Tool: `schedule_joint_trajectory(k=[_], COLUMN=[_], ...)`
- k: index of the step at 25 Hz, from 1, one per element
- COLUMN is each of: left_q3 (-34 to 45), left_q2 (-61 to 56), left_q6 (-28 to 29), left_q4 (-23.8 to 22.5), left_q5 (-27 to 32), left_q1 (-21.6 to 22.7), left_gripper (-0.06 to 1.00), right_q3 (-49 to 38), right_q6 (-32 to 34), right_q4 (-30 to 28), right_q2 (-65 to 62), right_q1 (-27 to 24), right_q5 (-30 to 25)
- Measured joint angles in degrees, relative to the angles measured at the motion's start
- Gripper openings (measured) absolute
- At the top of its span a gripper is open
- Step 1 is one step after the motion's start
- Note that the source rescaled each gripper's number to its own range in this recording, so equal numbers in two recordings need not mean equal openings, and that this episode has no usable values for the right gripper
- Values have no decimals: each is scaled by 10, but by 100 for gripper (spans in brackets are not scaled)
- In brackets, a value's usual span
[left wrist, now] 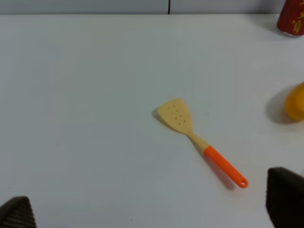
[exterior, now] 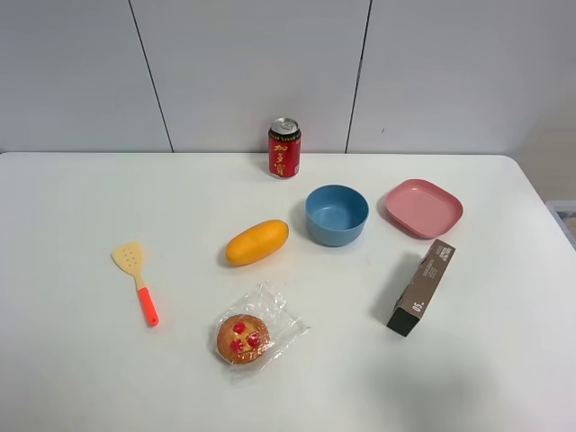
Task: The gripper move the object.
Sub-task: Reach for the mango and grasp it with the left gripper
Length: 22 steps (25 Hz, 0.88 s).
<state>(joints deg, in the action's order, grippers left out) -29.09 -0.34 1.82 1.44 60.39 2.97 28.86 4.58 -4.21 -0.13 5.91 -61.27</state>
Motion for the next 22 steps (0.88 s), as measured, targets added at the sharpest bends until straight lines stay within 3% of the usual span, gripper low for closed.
schedule_joint_trajectory(k=[12,17,22], left_q3=[-3,-53,-103], left_q2=[16,128,271], left_q6=[-18,-37,-113], left_q4=[0,1,40], left_q5=[2,6,-8], left_q1=[0,0,0], left_gripper=[100,100,99], right_q3=[0,0,0], right_q6=[0,0,0], right_q4=[0,0,0], right_q2=[0,0,0], right_q1=[0,0,0], right_q5=[0,0,0])
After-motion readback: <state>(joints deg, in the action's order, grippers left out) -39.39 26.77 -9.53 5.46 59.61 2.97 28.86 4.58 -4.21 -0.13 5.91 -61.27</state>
